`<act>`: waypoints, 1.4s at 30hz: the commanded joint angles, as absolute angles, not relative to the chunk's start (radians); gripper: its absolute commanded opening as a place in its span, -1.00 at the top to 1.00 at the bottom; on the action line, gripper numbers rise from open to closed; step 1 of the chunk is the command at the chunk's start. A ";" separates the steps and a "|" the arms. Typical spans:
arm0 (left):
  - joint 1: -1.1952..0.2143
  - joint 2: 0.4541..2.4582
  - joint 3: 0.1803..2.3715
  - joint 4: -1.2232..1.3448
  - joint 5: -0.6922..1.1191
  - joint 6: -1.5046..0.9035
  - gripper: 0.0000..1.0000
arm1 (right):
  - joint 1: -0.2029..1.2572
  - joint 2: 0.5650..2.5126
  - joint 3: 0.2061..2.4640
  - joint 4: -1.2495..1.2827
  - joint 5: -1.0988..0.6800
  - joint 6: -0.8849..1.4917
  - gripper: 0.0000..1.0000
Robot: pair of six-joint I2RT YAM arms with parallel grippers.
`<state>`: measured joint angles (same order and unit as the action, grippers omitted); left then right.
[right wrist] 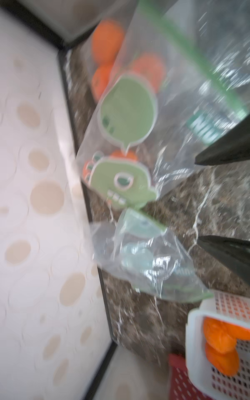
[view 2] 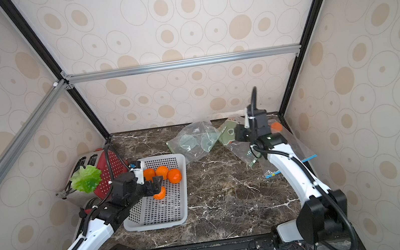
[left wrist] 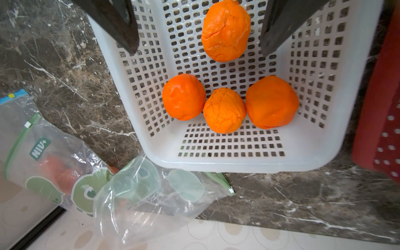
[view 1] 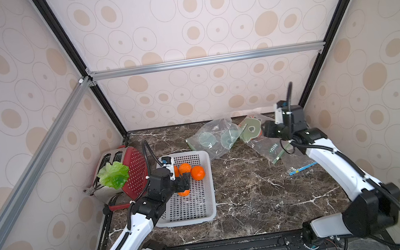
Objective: Open the zip-top bag and take out the orange
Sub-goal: Place the zipper food storage bag at the center of the board, then pick up the zipper food storage bag at the center of the board.
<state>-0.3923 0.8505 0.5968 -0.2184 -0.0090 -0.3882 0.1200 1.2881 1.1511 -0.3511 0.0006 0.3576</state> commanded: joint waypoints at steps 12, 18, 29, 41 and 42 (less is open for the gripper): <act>-0.385 0.801 0.575 -0.218 -0.064 -0.410 -0.85 | -0.098 1.349 0.854 -0.162 -0.093 0.645 -0.31; -0.385 0.802 0.578 -0.209 -0.036 -0.403 -0.78 | -0.106 1.504 0.894 -0.041 -0.118 0.691 -0.30; -0.387 0.792 0.565 -0.112 0.116 -0.390 -0.65 | -0.105 1.569 0.898 0.083 -0.324 0.820 0.73; -0.612 0.962 0.638 0.080 0.188 -0.263 -0.50 | -0.052 1.122 0.674 -0.037 -0.534 1.012 1.00; -0.627 0.989 0.650 0.087 0.208 -0.256 -0.49 | -0.051 1.082 0.657 -0.046 -0.547 1.028 1.00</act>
